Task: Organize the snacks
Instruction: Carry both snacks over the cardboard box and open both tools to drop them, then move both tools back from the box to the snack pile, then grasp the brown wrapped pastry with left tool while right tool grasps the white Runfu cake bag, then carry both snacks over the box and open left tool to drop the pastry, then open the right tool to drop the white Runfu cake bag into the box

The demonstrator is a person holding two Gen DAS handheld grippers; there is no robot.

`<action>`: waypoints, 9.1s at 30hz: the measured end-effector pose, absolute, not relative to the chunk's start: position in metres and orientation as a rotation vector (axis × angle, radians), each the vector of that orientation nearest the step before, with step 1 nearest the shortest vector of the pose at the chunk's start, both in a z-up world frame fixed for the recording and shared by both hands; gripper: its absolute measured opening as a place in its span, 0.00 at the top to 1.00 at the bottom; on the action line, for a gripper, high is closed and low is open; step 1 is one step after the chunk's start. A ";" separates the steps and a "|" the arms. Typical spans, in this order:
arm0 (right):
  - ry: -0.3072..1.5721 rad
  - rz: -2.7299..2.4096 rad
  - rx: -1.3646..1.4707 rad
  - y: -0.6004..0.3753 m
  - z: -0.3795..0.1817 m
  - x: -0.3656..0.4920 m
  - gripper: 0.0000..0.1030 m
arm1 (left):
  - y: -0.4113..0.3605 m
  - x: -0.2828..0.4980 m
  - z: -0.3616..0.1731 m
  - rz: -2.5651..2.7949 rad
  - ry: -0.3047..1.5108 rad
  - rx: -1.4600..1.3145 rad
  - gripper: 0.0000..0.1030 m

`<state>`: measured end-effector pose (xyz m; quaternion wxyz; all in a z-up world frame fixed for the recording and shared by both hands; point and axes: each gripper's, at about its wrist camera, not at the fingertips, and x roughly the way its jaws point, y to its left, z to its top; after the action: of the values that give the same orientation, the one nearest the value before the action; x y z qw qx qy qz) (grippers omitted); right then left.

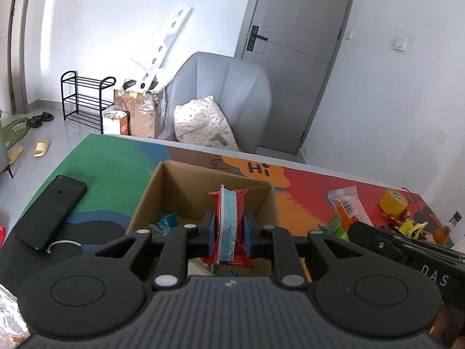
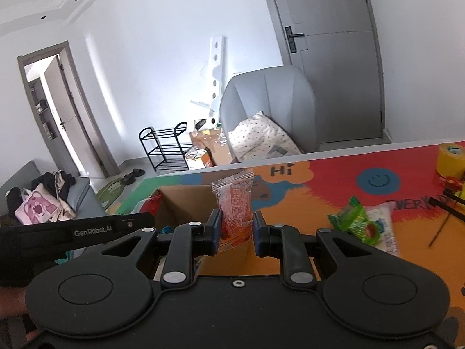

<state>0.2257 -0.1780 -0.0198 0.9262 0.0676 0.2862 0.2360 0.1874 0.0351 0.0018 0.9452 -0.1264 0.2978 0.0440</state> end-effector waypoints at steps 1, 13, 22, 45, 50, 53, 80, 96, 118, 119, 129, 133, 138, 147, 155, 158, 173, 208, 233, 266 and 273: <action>0.589 0.489 0.138 -0.175 -0.020 0.226 0.80 | 0.037 0.189 0.001 0.092 0.609 -0.260 0.82; 0.626 0.550 0.111 -0.142 -0.029 0.237 0.80 | 0.056 0.192 -0.006 0.114 0.607 -0.295 0.62; 0.644 0.603 0.103 -0.124 -0.029 0.239 0.68 | 0.069 0.179 -0.006 0.182 0.616 -0.273 0.41; 0.647 0.391 0.139 -0.220 -0.030 0.216 0.31 | 0.018 0.167 -0.006 0.080 0.637 -0.201 0.07; 0.634 0.351 0.155 -0.239 -0.029 0.210 0.29 | -0.003 0.168 -0.005 0.038 0.636 -0.183 0.07; 0.628 0.331 0.157 -0.248 -0.029 0.208 0.29 | -0.015 0.168 -0.004 0.011 0.634 -0.176 0.07; 0.644 0.241 0.217 -0.306 -0.042 0.224 0.43 | -0.077 0.205 -0.013 -0.093 0.657 -0.179 0.10; 0.712 0.219 0.262 -0.323 -0.085 0.268 0.51 | -0.108 0.258 -0.052 -0.094 0.749 -0.177 0.30; 0.794 0.290 0.340 -0.330 -0.129 0.303 0.87 | -0.137 0.308 -0.106 -0.096 0.860 -0.168 0.34; 0.794 0.283 0.339 -0.332 -0.128 0.303 0.87 | -0.138 0.309 -0.108 -0.100 0.867 -0.168 0.34; 0.781 0.247 0.254 -0.322 -0.120 0.301 0.57 | -0.134 0.306 -0.109 -0.085 0.859 -0.165 0.62; 0.777 0.231 0.208 -0.311 -0.121 0.306 0.46 | -0.125 0.299 -0.105 -0.060 0.848 -0.173 0.66; 0.795 0.227 0.145 -0.298 -0.128 0.308 0.47 | -0.114 0.291 -0.098 -0.040 0.832 -0.183 0.66; 0.798 0.241 0.125 -0.297 -0.123 0.290 0.74 | -0.108 0.273 -0.088 -0.053 0.812 -0.201 0.67; 0.752 0.242 0.166 -0.304 -0.103 0.271 0.84 | -0.105 0.256 -0.071 -0.068 0.773 -0.206 0.67; 0.762 0.233 0.157 -0.303 -0.103 0.264 0.84 | -0.103 0.250 -0.068 -0.074 0.763 -0.205 0.67; 0.816 0.142 0.103 -0.297 -0.118 0.265 0.47 | -0.105 0.249 -0.084 -0.117 0.803 -0.202 0.67; 0.620 0.301 0.154 -0.248 -0.042 0.234 0.74 | -0.052 0.209 -0.015 -0.063 0.646 -0.212 0.67; 0.617 0.419 0.092 -0.165 -0.030 0.235 0.74 | 0.049 0.203 -0.011 0.034 0.647 -0.285 0.65; 0.638 0.426 0.148 -0.175 -0.021 0.242 0.39 | 0.070 0.189 -0.004 0.154 0.641 -0.288 0.11; 0.632 0.356 0.169 -0.207 -0.022 0.238 0.35 | 0.043 0.189 -0.001 0.118 0.637 -0.270 0.10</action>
<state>0.2377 -0.2069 -0.0218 0.9315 0.0825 0.3085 0.1741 0.1886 0.0434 -0.0014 0.9390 -0.1324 0.3122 0.0579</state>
